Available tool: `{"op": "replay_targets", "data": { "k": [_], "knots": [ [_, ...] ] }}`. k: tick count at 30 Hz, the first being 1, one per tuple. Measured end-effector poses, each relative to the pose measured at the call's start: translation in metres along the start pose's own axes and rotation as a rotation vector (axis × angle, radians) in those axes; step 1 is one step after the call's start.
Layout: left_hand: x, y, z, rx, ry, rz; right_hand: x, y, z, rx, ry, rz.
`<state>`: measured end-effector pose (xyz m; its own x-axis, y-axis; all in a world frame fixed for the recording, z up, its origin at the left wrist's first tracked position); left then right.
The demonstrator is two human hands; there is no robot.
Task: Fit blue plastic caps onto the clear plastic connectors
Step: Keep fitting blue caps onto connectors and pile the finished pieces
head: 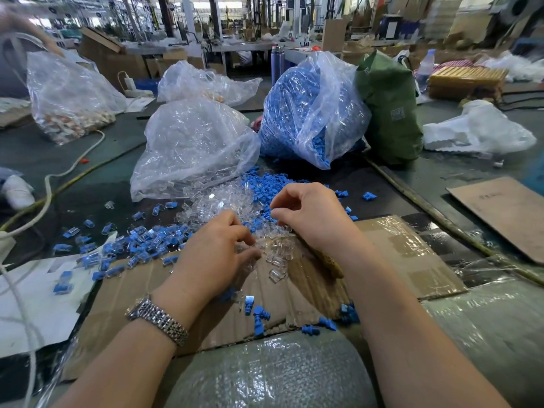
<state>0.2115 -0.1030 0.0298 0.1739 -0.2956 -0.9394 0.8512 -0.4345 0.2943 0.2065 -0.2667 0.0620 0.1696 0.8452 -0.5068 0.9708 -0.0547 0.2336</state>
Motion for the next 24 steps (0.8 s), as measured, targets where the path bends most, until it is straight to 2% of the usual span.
{"op": "replay_targets", "data": {
  "k": [4, 8, 12, 18, 24],
  "knots": [
    [-0.008, -0.002, -0.001, -0.043, -0.138, 0.021, 0.0, -0.001, 0.0, 0.014, 0.029, -0.007],
    [-0.015, -0.005, -0.014, -0.204, -0.605, 0.02, 0.001, -0.003, -0.002, 0.042, 0.29, -0.063],
    [-0.008, -0.007, -0.018, -0.315, -0.934, -0.054, 0.0, -0.004, -0.006, 0.042, 0.52, -0.101],
    [-0.001, -0.004, -0.022, -0.387, -1.375, -0.094, 0.0, -0.006, -0.007, 0.04, 0.579, -0.112],
    [0.005, -0.005, -0.02, -0.438, -1.575, -0.128, 0.004, -0.007, -0.017, -0.053, 0.449, -0.123]
  ]
}}
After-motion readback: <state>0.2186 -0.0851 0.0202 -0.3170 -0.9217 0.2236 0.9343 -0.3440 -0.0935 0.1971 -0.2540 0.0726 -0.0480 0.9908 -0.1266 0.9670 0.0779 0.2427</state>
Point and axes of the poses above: each hand's wrist, its own y-axis towards the middle knuckle, its own x-axis out of the palm, z = x × y, the point moved 8 cm from there along y, towards the middle knuckle, and after that the axes turned 10 degrees about y, right-handed, at the moved point
